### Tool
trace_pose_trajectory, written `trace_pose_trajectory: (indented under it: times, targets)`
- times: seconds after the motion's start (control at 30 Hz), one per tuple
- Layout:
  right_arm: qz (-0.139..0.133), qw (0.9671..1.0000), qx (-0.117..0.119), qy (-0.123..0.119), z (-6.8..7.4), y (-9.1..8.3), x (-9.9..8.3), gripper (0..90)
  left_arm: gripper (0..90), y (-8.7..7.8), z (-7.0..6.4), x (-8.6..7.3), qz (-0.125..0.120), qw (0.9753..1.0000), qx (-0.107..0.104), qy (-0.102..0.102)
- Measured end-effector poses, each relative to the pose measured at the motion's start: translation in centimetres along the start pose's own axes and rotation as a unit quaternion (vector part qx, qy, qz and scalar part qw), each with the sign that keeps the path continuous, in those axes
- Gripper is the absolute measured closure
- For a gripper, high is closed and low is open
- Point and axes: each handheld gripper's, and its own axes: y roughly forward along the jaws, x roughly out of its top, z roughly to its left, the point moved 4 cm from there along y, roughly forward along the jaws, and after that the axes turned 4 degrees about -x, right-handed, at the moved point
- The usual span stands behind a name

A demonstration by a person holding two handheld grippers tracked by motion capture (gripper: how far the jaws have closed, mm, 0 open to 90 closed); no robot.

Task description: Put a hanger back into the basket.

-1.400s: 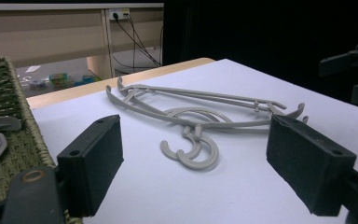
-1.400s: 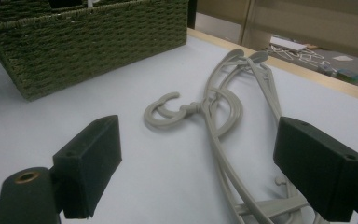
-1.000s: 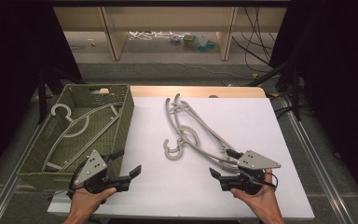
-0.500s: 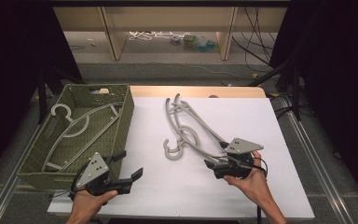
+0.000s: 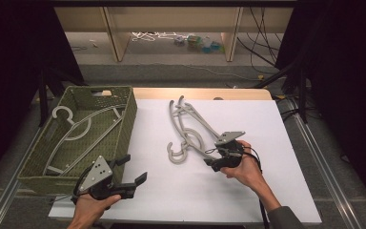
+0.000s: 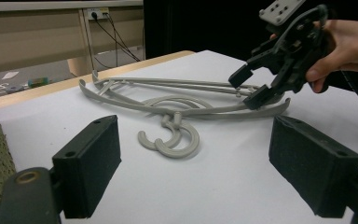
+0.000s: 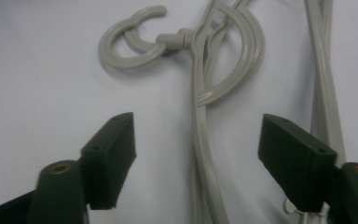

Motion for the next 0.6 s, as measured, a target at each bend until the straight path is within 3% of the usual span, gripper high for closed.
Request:
trace_pose_trajectory:
  times: [0.27,0.43,0.6]
  targets:
    - [0.051,0.9986,0.015,0.008,-0.5,2.4,-0.3,40.9,16.3,0.0,0.0,-0.1,0.003,1.0,-0.004,0.001]
    - [0.053,0.9984,0.022,-0.002,-0.8,2.9,0.0,52.1,16.2,0.1,0.0,-0.1,0.004,1.0,-0.005,0.001]
    - [0.071,0.9968,0.037,0.002,-0.8,3.7,0.3,60.1,16.2,0.1,0.0,-0.1,0.007,1.0,-0.004,-0.002]
